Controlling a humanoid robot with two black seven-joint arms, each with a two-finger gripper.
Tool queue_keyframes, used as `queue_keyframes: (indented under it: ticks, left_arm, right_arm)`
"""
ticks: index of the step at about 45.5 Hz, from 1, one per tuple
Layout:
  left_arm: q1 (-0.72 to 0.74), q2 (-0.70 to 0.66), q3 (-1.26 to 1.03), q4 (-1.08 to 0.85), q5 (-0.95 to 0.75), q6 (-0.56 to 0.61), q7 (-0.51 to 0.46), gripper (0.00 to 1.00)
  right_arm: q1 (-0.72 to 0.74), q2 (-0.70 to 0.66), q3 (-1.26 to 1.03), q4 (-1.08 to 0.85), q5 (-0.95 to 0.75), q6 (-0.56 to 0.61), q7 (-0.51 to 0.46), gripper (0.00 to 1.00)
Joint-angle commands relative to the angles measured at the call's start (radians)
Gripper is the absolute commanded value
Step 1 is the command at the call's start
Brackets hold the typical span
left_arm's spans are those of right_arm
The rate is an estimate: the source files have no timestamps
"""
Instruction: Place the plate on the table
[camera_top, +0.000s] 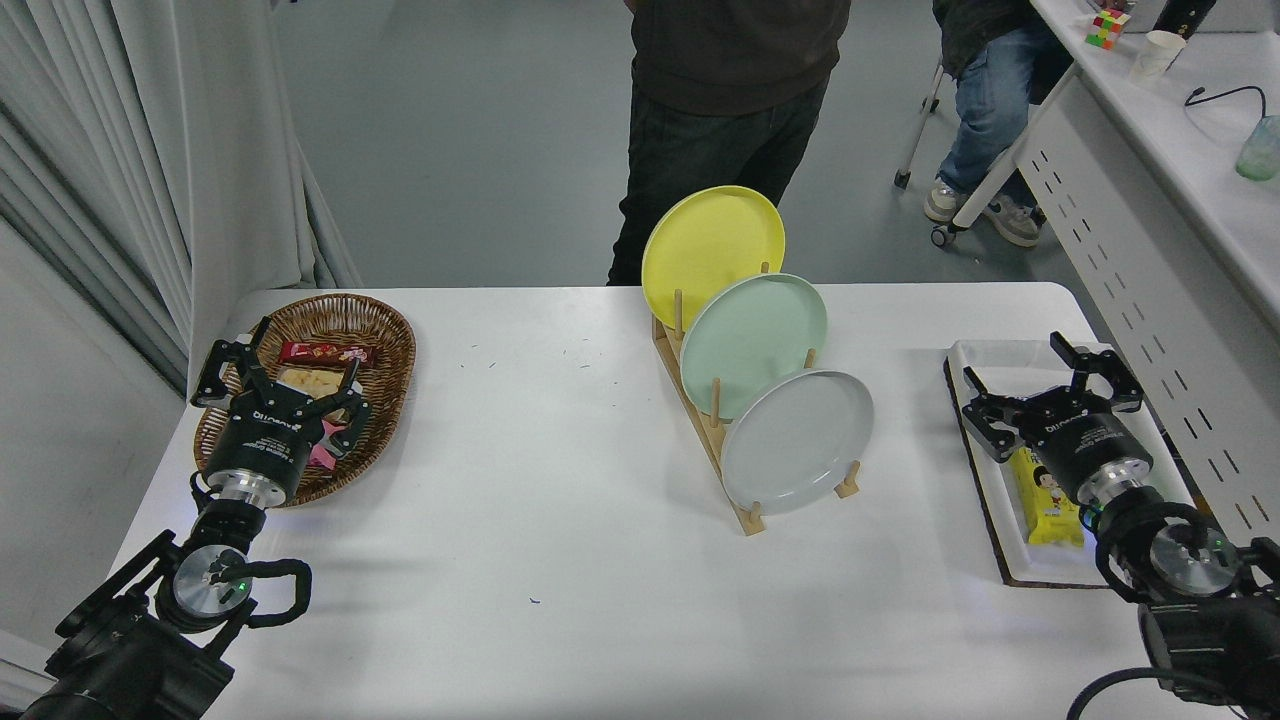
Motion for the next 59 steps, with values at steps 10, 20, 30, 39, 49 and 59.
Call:
queue_keyframes:
  ticks: [10,20,30,39,49,59]
  left_arm:
    - [0.000,0.000,0.000,0.000,0.000,0.000,0.000,0.98]
    - [0.000,0.000,0.000,0.000,0.001,0.000,0.000,0.98]
    - [0.000,0.000,0.000,0.000,0.001,0.000,0.000,0.98]
    - [0.000,0.000,0.000,0.000,0.001,0.000,0.000,0.98]
    - [0.000,0.000,0.000,0.000,0.000,0.000,0.000,0.98]
    - [0.000,0.000,0.000,0.000,0.000,0.000,0.000,0.98]
  right_arm:
    - [0.037,0.001,-0.142,-0.012,-0.011,-0.001,0.000,1.00]
    - [0.037,0.004,-0.136,0.000,-0.009,0.002,0.000,1.00]
    - [0.059,0.004,-0.144,0.012,-0.009,0.007,0.000,1.00]
    - [0.082,-0.005,-0.145,0.006,-0.011,0.004,0.000,1.00]
    - [0.103,-0.039,-0.147,0.008,-0.016,0.010,0.001,1.00]
    - [0.098,-0.039,-0.145,0.005,-0.055,0.016,0.005,1.00]
